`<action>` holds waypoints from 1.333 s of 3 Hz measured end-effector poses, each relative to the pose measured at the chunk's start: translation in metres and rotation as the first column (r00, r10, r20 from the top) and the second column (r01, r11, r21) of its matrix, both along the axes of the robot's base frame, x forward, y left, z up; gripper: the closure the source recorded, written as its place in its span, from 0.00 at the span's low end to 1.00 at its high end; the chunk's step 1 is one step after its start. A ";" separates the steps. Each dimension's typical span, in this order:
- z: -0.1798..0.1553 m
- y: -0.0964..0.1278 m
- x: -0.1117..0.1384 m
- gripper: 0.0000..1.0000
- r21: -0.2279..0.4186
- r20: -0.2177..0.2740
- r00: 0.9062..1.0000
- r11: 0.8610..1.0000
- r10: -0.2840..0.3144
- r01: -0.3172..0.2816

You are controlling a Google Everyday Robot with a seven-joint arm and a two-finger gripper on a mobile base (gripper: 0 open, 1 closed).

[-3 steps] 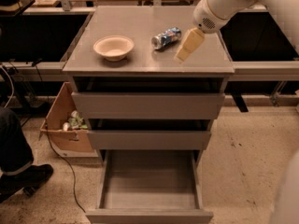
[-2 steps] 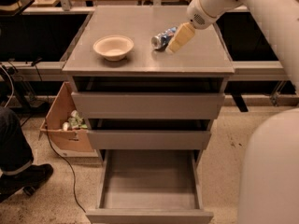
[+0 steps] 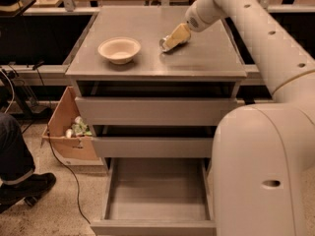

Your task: Place redbull can into bottom drawer

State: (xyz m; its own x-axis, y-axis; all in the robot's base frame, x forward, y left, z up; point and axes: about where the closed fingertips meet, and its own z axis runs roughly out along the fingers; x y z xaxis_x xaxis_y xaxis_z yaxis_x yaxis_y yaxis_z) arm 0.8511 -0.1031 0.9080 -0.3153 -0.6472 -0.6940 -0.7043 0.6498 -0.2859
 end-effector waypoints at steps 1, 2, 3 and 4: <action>-0.022 0.005 0.033 0.00 0.100 -0.018 0.996 0.991 -0.086 0.087; -0.035 0.012 0.046 0.00 0.169 -0.044 0.992 0.978 -0.115 0.121; -0.039 0.027 0.054 0.26 0.248 -0.067 0.991 0.961 -0.112 0.125; -0.042 0.030 0.056 0.50 0.272 -0.083 0.990 0.953 -0.113 0.132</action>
Offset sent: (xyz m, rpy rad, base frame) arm 0.0722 0.0106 -0.0367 0.2588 0.0483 -0.1635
